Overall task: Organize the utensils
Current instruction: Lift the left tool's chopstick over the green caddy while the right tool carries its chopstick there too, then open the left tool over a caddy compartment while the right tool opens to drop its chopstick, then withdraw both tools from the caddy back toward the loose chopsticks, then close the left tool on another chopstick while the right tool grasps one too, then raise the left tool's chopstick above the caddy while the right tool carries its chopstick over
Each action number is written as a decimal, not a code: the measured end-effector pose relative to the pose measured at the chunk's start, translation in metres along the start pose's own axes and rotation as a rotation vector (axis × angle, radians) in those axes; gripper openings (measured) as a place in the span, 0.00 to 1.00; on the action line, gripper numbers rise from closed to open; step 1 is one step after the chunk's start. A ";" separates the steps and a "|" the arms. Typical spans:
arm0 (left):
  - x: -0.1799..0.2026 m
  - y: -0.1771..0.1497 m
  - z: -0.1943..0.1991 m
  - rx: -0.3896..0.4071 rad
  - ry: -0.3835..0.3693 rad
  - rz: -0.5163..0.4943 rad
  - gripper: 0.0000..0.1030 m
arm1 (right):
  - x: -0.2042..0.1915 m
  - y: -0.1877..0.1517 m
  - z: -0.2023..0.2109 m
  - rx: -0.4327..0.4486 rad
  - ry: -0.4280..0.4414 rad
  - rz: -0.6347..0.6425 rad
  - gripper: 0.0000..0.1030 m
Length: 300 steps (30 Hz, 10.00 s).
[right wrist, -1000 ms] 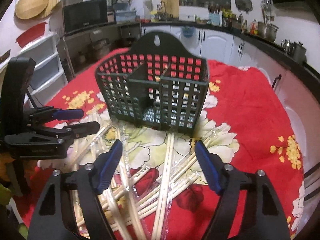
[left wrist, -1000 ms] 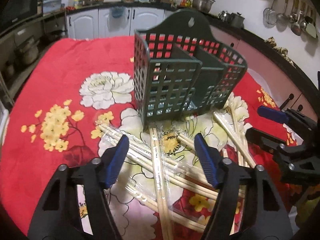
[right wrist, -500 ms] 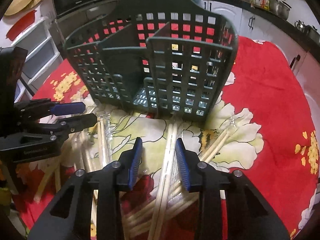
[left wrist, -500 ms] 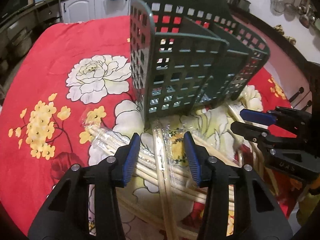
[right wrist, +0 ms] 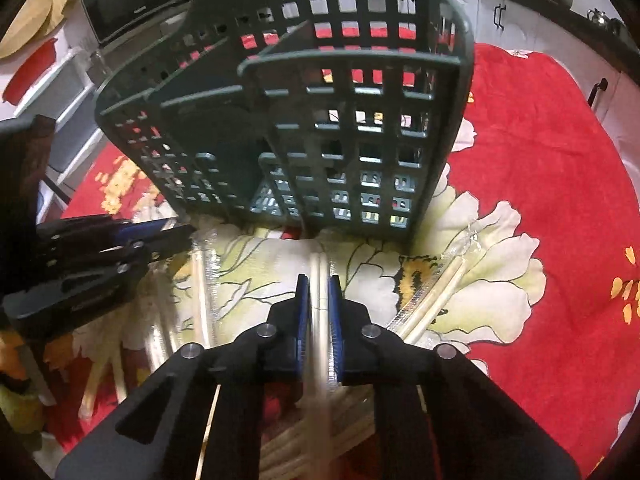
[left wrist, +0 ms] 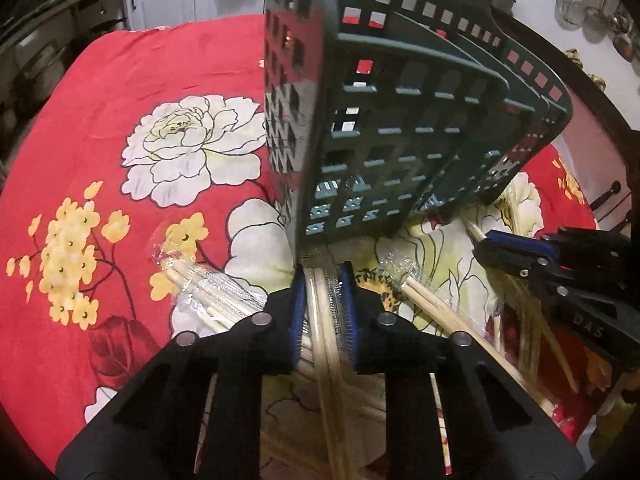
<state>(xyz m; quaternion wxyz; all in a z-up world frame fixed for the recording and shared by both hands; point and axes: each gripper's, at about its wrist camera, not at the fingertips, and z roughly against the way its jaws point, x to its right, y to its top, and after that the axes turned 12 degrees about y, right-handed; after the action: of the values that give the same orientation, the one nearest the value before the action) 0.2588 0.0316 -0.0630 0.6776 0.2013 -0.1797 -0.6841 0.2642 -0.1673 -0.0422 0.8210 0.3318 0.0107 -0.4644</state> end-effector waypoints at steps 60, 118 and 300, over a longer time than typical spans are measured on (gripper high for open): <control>0.042 0.121 0.227 0.681 -0.071 0.038 0.03 | -0.057 0.052 0.252 0.838 0.091 0.256 0.06; 0.001 0.072 0.162 0.659 0.061 0.215 0.90 | -0.003 0.029 0.162 0.766 -0.130 0.031 0.80; 0.031 0.043 0.227 0.606 -0.197 0.054 0.01 | -0.050 -0.002 0.220 0.704 0.041 0.182 0.05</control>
<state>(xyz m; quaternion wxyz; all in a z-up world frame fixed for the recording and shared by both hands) 0.1779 -0.0062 0.1522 0.5841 0.3218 -0.4454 -0.5975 0.1703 -0.2527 0.1446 0.6941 0.6029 -0.1630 -0.3580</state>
